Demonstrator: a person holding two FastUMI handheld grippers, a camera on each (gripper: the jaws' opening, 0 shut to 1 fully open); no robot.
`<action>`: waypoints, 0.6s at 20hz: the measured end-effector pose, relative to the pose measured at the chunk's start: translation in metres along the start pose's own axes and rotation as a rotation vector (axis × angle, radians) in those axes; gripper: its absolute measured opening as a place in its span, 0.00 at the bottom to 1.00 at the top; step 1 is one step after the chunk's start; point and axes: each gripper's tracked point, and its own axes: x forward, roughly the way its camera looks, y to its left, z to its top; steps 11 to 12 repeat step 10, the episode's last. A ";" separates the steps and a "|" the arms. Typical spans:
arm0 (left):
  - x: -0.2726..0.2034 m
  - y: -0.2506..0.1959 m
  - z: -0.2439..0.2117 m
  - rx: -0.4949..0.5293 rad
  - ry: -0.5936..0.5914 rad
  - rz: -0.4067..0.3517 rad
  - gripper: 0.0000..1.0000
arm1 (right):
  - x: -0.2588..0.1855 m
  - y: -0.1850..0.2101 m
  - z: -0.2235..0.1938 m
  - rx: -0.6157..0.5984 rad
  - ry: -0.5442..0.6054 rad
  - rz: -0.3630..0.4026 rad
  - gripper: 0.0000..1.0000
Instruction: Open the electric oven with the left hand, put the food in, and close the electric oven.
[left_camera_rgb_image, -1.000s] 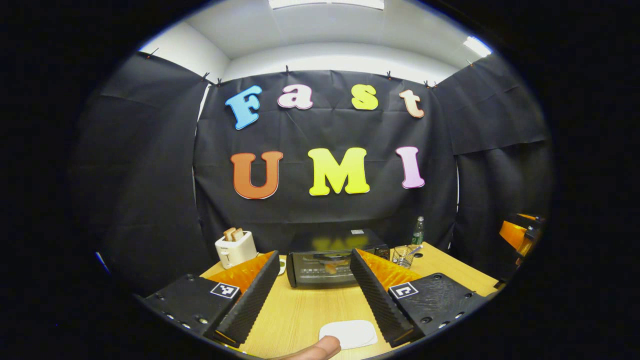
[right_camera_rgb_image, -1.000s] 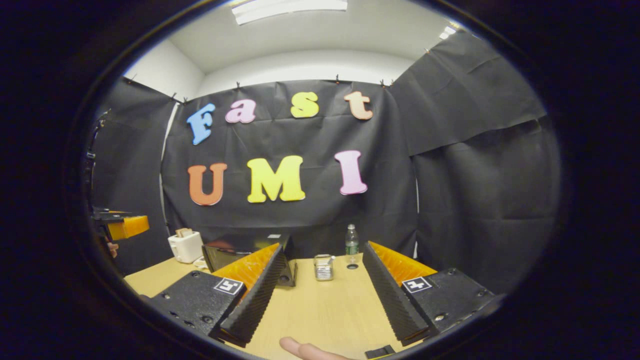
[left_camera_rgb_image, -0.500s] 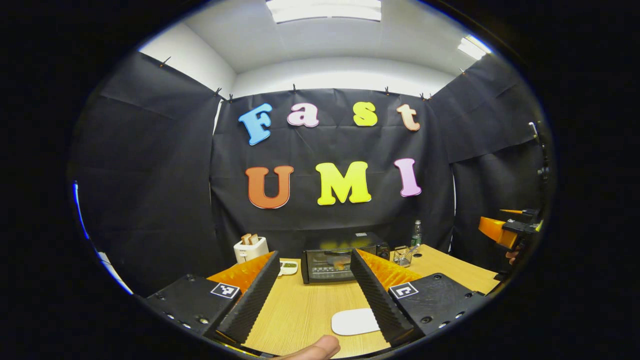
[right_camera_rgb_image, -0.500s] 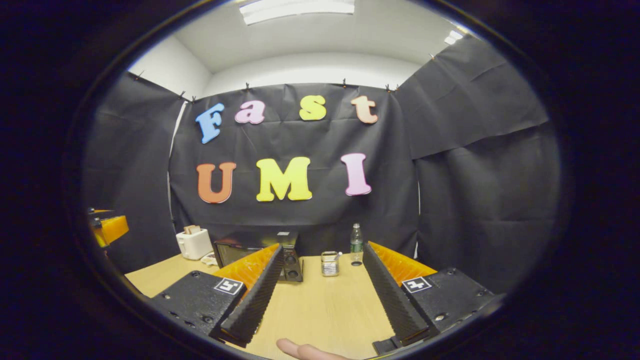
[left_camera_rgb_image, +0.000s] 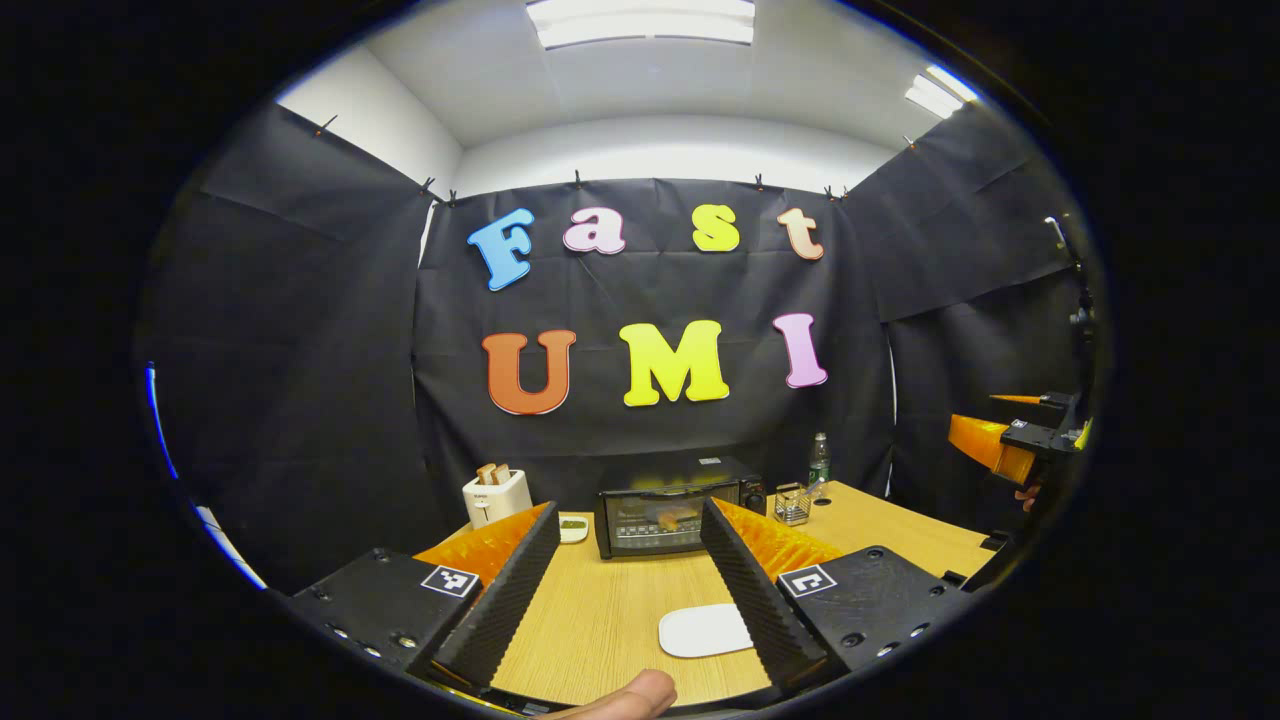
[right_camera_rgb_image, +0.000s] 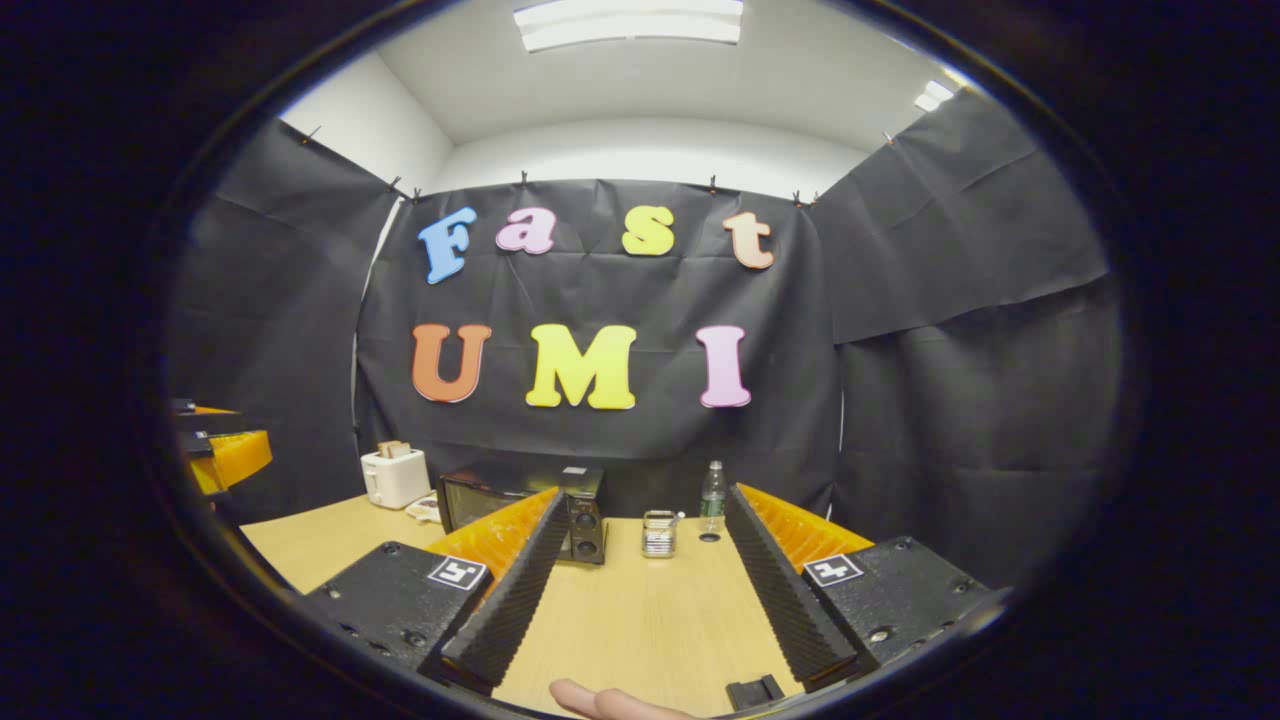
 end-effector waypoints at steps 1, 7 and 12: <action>0.001 -0.001 -0.001 0.000 0.003 0.003 0.93 | 0.000 0.001 -0.002 0.006 0.005 0.003 1.00; 0.004 -0.006 -0.007 -0.013 0.020 -0.005 0.93 | 0.003 -0.007 -0.011 0.020 0.023 -0.004 1.00; 0.005 -0.007 -0.006 -0.009 0.021 0.000 0.93 | 0.003 -0.007 -0.012 0.026 0.026 -0.004 1.00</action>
